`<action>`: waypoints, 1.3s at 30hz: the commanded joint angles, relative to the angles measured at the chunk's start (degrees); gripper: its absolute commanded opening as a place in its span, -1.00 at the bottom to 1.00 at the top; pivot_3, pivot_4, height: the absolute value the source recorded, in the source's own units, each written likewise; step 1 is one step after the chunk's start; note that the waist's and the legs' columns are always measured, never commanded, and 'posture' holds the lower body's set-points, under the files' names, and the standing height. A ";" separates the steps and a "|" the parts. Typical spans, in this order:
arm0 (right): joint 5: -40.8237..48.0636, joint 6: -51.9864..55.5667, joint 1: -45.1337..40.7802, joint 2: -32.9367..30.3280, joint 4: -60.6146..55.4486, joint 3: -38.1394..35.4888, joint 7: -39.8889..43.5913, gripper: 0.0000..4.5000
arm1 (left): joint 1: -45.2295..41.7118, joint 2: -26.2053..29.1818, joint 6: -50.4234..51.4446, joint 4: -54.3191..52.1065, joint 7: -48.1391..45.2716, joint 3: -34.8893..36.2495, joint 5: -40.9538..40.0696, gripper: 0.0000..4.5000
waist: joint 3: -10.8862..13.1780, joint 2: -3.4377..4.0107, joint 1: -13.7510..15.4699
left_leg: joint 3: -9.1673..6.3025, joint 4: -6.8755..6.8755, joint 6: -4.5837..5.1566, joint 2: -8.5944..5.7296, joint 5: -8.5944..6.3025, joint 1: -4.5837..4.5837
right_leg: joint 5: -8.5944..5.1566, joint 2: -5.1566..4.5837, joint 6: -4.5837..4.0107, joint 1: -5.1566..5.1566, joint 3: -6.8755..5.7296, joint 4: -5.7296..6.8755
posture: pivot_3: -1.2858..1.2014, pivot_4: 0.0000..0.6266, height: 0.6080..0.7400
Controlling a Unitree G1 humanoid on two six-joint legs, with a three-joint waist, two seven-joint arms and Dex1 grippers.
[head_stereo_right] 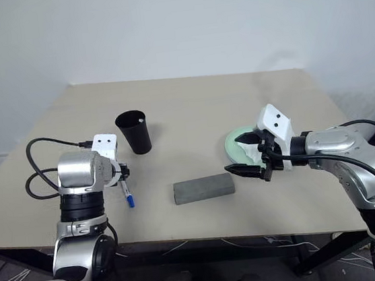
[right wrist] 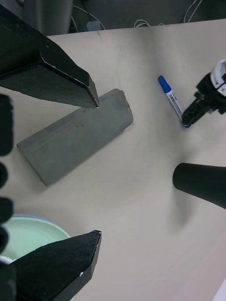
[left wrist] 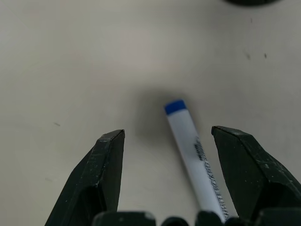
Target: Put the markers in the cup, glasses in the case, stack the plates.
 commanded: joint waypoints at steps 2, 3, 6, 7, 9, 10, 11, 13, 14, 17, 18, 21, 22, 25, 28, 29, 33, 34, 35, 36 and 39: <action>0.57 -0.18 -1.22 -0.59 -1.29 -1.48 -0.11 1.00 | -1.02 -1.30 0.42 0.35 1.16 1.26 0.42 0.38 | -0.01 0.01 -0.01 | -0.01 -0.02 0.00 -0.01 0.00 -0.01 | 0.00 -0.01 0.00 -0.01 0.02 -0.01 | 0.03 -1.00 0.77; 0.57 -0.16 -1.21 -0.57 -1.35 -1.48 -0.16 1.00 | -1.12 -1.82 0.42 0.69 1.39 1.81 0.45 0.38 | -0.01 0.01 -0.01 | -0.02 -0.03 0.00 -0.02 0.00 0.00 | 0.00 -0.02 0.00 0.00 0.03 -0.02 | 0.03 -1.00 0.77; 0.61 -0.09 -1.18 -0.52 -1.48 -1.48 -0.29 1.00 | -1.09 -2.51 0.42 0.92 2.04 2.17 0.45 0.38 | -0.01 0.02 -0.01 | -0.06 -0.05 0.00 -0.06 0.00 0.00 | 0.00 -0.08 0.00 0.00 0.06 -0.02 | 0.03 -1.00 0.77; 0.60 -0.09 -1.13 -0.53 -1.52 -1.49 -0.32 1.00 | -1.05 -2.75 0.42 0.93 2.16 2.43 0.39 0.38 | -0.01 0.02 0.00 | -0.07 -0.06 0.00 -0.10 0.00 0.00 | 0.00 -0.11 0.00 0.00 0.06 -0.02 | 0.03 -1.00 0.77; 0.64 -0.05 -1.01 -0.56 -1.66 -1.56 -0.38 1.00 | -0.93 -3.07 0.42 0.67 2.38 2.58 0.32 0.38 | -0.02 0.03 0.00 | -0.08 -0.08 0.00 -0.16 -0.01 0.01 | 0.00 -0.18 0.00 0.00 0.05 -0.02 | 0.03 -1.00 0.77; 0.65 -0.03 -0.99 -0.56 -1.69 -1.58 -0.40 1.00 | -0.91 -3.26 0.42 0.56 2.40 2.85 0.19 0.30 | -0.02 0.03 0.00 | -0.09 -0.08 0.01 -0.20 -0.01 0.01 | 0.00 -0.21 0.00 0.00 0.04 -0.01 | 0.03 -1.00 0.77; 0.64 -0.03 -0.99 -0.55 -1.70 -1.58 -0.42 1.00 | -0.92 -3.42 0.42 0.48 2.58 3.07 0.23 0.22 | -0.02 0.03 0.01 | -0.10 -0.09 0.01 -0.22 -0.01 0.01 | 0.00 -0.23 0.00 0.00 0.04 -0.02 | 0.03 -1.00 0.77; 0.65 -0.02 -0.90 -0.56 -1.77 -1.65 -0.49 1.00 | -0.89 -3.83 0.36 0.29 2.87 3.66 0.28 0.01 | -0.02 0.02 -0.01 | -0.11 -0.08 0.01 -0.27 -0.01 0.01 | 0.01 -0.25 0.02 0.01 0.03 -0.01 | 0.03 -1.00 0.77; 0.65 -0.01 -0.89 -0.56 -1.79 -1.67 -0.51 1.00 | -0.91 -3.88 0.38 0.35 3.03 3.70 0.35 -0.16 | -0.02 0.02 -0.03 | -0.11 -0.08 0.01 -0.29 -0.01 0.01 | 0.02 -0.25 0.03 0.00 0.04 -0.01 | 0.03 -1.00 0.77; 0.65 0.03 -1.08 -0.49 -1.73 -1.64 -0.60 1.00 | -1.22 -4.02 0.05 0.97 3.57 4.21 0.57 -0.65 | -0.02 0.02 -0.11 | -0.12 -0.08 0.01 -0.30 -0.01 0.01 | 0.02 -0.24 0.04 -0.01 0.04 -0.02 | 0.03 -1.00 0.77; 0.63 0.05 -1.19 -0.47 -1.68 -1.59 -0.63 1.00 | -1.35 -4.06 -0.26 1.29 3.79 4.46 0.66 -0.78 | -0.02 0.02 -0.18 | -0.13 -0.09 0.01 -0.30 -0.01 0.01 | 0.02 -0.23 0.04 -0.02 0.05 -0.02 | 0.03 -1.00 0.77; 0.65 0.09 -1.35 -0.54 -1.62 -1.63 -0.60 1.00 | -1.52 -4.15 -0.91 1.87 4.33 4.87 0.75 -0.95 | -0.03 0.03 -0.17 | -0.17 -0.11 0.01 -0.30 -0.01 0.04 | 0.02 -0.18 0.05 -0.03 0.08 -0.01 | 0.03 -1.00 0.77; 0.67 0.13 -1.44 -0.55 -1.58 -1.63 -0.60 1.00 | -1.48 -4.04 -1.30 1.93 4.31 4.67 0.66 -0.95 | -0.03 0.04 -0.16 | -0.18 -0.11 0.01 -0.29 -0.01 0.04 | 0.02 -0.18 0.05 -0.03 0.07 -0.01 | 0.03 -1.00 0.77; 0.62 0.18 -1.73 -0.60 -1.38 -1.56 -0.56 1.00 | -2.09 -3.07 -3.88 0.52 0.77 1.62 -2.05 -0.95 | -0.03 0.04 -0.16 | -0.19 -0.10 0.01 -0.30 -0.01 0.05 | 0.02 -0.20 0.04 -0.02 0.07 -0.01 | 0.03 -1.00 0.77; 0.55 0.19 -2.10 -0.51 -1.15 -1.37 -0.57 1.00 | -1.52 2.52 -9.41 -6.79 -12.22 -11.83 -8.88 -0.95 | -0.01 0.01 -0.03 | -0.20 -0.10 0.00 -0.30 -0.01 0.00 | 0.03 -0.23 0.04 -0.04 0.06 -0.01 | 0.03 -1.00 0.77; 0.51 0.19 -2.32 -0.40 -1.05 -1.24 -0.61 1.00 | -1.51 5.29 -12.16 -11.17 -18.44 -16.35 -11.92 -0.95 | -0.01 0.01 -0.04 | -0.19 -0.11 0.00 -0.30 0.00 -0.02 | 0.03 -0.28 0.03 -0.03 0.08 -0.04 | 0.03 -1.00 0.77; 0.39 0.20 -2.91 0.04 -0.75 -0.78 -0.80 1.00 | -2.37 8.64 -23.36 -17.23 -32.38 -18.96 -19.69 -0.95 | -0.03 0.06 -0.17 | -0.10 -0.30 0.00 -0.43 -0.01 -0.05 | 0.02 -0.54 0.02 0.01 0.15 -0.32 | 0.03 -1.00 0.77; 0.37 0.17 -3.00 0.18 -0.74 -0.67 -0.85 1.00 | -2.94 8.48 -25.98 -16.42 -34.54 -18.16 -21.01 -0.95 | -0.03 0.06 -0.18 | -0.09 -0.40 0.00 -0.50 -0.01 -0.05 | 0.02 -0.64 0.02 0.01 0.13 -0.39 | 0.03 -1.00 0.77; 0.34 0.15 -3.07 0.33 -0.74 -0.57 -0.92 1.00 | -3.74 7.97 -30.73 -14.53 -35.84 -17.21 -21.38 -0.95 | -0.03 0.07 -0.19 | -0.07 -0.47 0.00 -0.54 -0.01 -0.05 | 0.02 -0.68 0.02 0.01 0.12 -0.43 | 0.03 -1.00 0.77; 0.32 0.14 -3.10 0.44 -0.75 -0.53 -0.95 1.00 | -4.58 7.51 -35.87 -12.14 -36.01 -16.56 -20.82 -0.95 | -0.03 0.07 -0.18 | -0.08 -0.50 0.00 -0.55 -0.01 -0.04 | 0.02 -0.68 0.02 0.00 0.11 -0.44 | 0.03 -1.00 0.77; 0.30 0.10 -3.20 0.63 -0.60 -0.53 -0.98 1.00 | -7.70 5.13 -51.60 -2.38 -31.29 -13.91 -17.44 -0.95 | -0.03 0.07 -0.12 | -0.13 -0.56 0.00 -0.55 0.00 -0.01 | 0.03 -0.63 0.03 -0.01 0.04 -0.42 | 0.03 -1.00 0.77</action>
